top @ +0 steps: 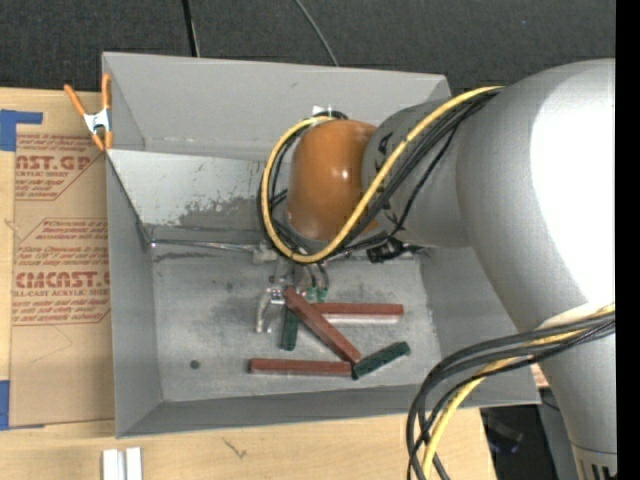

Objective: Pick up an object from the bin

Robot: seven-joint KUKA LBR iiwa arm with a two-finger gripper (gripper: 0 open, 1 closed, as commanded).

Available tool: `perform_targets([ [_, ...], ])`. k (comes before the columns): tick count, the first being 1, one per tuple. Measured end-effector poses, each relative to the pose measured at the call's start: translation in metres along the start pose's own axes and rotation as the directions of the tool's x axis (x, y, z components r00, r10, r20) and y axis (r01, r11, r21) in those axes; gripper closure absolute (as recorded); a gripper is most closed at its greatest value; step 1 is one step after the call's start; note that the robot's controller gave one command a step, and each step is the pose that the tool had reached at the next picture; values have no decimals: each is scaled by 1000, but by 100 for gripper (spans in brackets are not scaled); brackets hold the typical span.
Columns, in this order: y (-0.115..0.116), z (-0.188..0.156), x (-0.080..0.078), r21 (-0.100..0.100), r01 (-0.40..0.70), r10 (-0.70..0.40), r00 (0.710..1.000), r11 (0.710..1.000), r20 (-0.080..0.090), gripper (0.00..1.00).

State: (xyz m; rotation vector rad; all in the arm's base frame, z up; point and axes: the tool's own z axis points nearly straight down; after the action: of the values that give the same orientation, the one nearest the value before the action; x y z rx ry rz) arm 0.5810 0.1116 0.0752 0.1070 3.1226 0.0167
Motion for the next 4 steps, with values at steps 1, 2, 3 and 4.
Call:
perform_targets([
  [1,-20,-14,-8,15,-121,121,993,993,-14,0],
  [2,-50,-3,60,5,-154,154,988,988,6,0],
  [3,-100,-4,18,7,-17,17,1000,1000,3,100],
  [4,-100,-4,18,7,-17,17,1000,1000,3,100],
])
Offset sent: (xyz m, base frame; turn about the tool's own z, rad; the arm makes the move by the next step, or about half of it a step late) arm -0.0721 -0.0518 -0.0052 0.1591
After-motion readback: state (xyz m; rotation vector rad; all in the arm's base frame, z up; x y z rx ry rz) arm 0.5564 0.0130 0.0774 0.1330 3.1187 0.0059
